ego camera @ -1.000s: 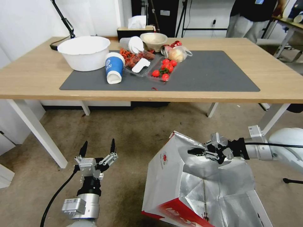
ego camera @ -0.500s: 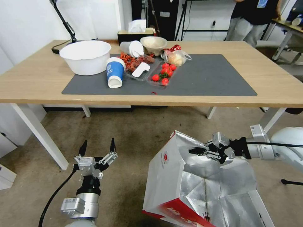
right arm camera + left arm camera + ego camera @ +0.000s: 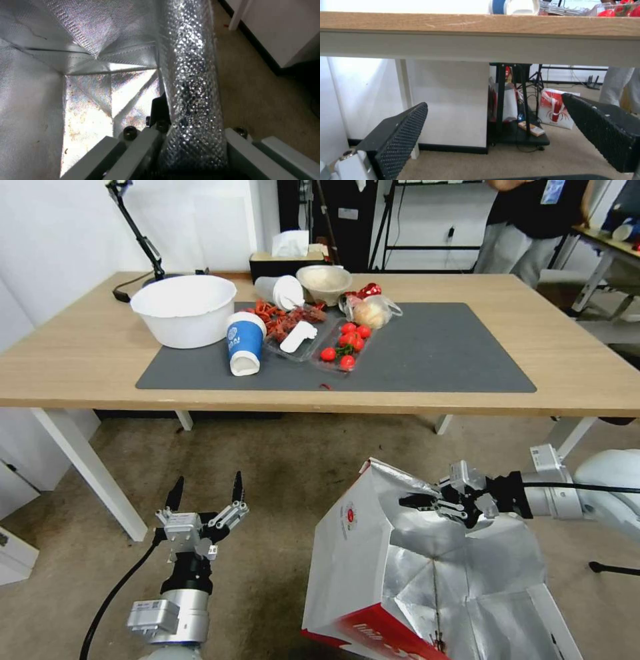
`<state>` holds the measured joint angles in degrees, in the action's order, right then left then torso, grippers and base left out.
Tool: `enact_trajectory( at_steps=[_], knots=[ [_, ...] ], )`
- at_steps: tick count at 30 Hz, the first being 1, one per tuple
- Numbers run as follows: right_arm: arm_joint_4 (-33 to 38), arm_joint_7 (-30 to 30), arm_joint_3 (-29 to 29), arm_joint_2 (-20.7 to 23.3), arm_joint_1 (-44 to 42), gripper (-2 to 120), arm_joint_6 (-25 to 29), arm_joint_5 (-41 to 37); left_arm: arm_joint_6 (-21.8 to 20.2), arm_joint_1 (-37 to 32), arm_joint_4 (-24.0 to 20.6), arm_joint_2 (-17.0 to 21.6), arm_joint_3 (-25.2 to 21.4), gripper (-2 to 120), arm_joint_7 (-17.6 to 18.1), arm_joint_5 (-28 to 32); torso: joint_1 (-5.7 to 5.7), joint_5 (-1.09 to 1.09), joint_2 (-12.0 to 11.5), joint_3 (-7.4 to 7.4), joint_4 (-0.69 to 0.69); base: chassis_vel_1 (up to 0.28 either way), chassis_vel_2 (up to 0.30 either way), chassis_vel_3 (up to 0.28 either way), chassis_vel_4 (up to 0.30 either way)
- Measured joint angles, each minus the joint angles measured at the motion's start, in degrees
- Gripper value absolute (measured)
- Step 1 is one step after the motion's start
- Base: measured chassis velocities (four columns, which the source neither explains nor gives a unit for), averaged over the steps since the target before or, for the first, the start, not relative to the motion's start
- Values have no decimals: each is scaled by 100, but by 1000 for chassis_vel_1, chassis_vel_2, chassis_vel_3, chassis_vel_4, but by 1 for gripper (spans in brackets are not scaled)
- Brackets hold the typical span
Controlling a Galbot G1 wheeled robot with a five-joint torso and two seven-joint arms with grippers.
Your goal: Pick up the food delivery bag from the floor and place it on the table.
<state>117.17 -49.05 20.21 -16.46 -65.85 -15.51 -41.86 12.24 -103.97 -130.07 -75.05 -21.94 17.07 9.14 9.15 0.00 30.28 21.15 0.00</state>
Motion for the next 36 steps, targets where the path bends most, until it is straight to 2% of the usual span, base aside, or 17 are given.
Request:
enact_trajectory(
  at_steps=[11, 13, 36],
  knots=[
    [10, 4, 6, 3, -2, 0, -1, 0, 1, -5, -14, 14, 8, 100, -12, 5, 78, 0, 202, 125, 0, 0, 0, 0, 0],
    [12, 4, 4, 12, 14, 0, -2, -1, -1, 3, -20, 30, 0, 100, -12, 18, 114, 0, 306, 190, 0, 0, 0, 0, 0],
    [16, -19, -9, 30, 36, 0, -3, -20, -21, 20, -18, 27, 5, 100, 3, 32, 334, 0, 845, 512, 0, 0, 0, 0, 0]
  ],
)
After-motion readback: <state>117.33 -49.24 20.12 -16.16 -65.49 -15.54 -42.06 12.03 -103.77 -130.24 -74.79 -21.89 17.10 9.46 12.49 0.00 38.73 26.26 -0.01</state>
